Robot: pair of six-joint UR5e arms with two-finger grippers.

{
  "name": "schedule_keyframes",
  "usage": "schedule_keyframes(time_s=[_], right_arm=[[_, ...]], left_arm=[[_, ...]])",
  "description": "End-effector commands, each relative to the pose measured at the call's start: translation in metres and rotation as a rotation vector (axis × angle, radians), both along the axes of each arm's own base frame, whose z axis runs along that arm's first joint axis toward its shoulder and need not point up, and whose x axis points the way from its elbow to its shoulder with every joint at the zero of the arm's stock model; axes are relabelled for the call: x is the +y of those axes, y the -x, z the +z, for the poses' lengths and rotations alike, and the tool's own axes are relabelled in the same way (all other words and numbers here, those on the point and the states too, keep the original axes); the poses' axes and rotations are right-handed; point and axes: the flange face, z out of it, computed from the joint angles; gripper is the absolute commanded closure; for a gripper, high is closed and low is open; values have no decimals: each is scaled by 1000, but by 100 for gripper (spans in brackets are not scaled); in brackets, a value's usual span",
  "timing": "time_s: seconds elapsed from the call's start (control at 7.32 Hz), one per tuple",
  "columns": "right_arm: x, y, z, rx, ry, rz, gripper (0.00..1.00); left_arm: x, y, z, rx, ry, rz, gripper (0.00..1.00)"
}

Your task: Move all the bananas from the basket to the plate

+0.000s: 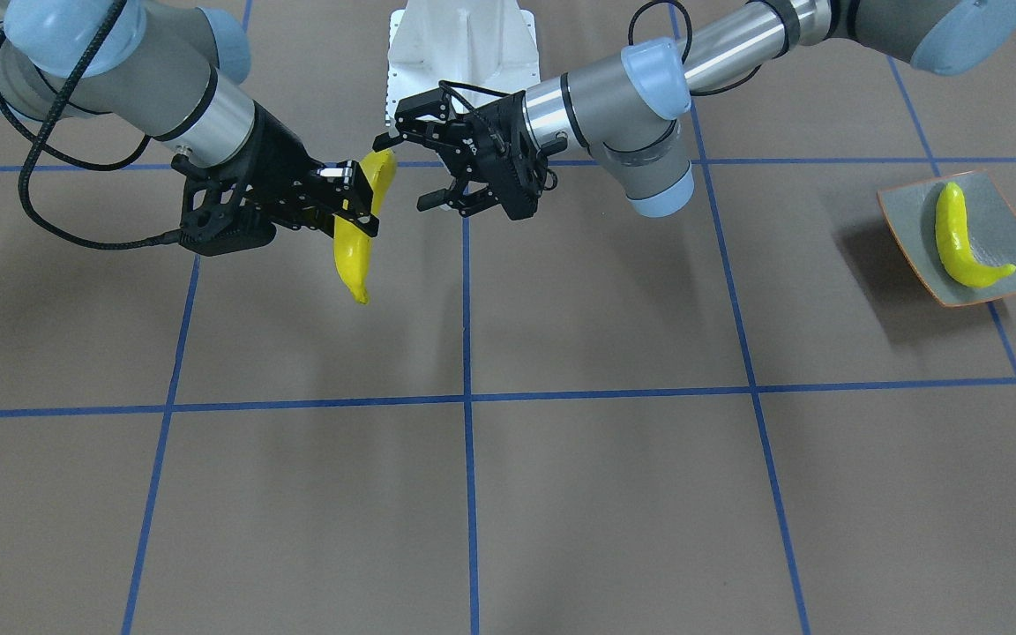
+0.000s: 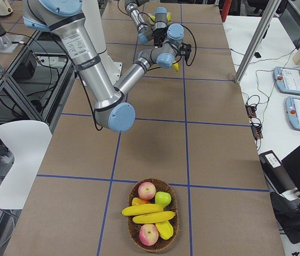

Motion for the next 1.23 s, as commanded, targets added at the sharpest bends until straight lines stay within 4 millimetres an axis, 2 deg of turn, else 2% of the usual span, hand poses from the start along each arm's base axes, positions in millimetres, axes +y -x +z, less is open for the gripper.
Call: schedule_keyframes(time_s=[0.0, 0.27, 0.55, 0.68, 0.96, 1.09], right_arm=[[2, 0, -3, -10, 2, -19, 100], [2, 1, -12, -22, -8, -22, 100], [1, 2, -11, -22, -4, -29, 100], [2, 0, -14, -43, -24, -32, 100], [1, 1, -9, -47, -25, -41, 100], [1, 1, -10, -53, -34, -42, 100]], left_arm=[[3, -4, -7, 7, -5, 6, 14], [12, -14, -15, 24, 3, -6, 14], [12, -14, -15, 24, 4, -8, 21], [12, -14, -16, 26, 3, -8, 34], [12, -14, -16, 27, 2, -8, 100], [12, -13, -17, 36, 4, -18, 100]])
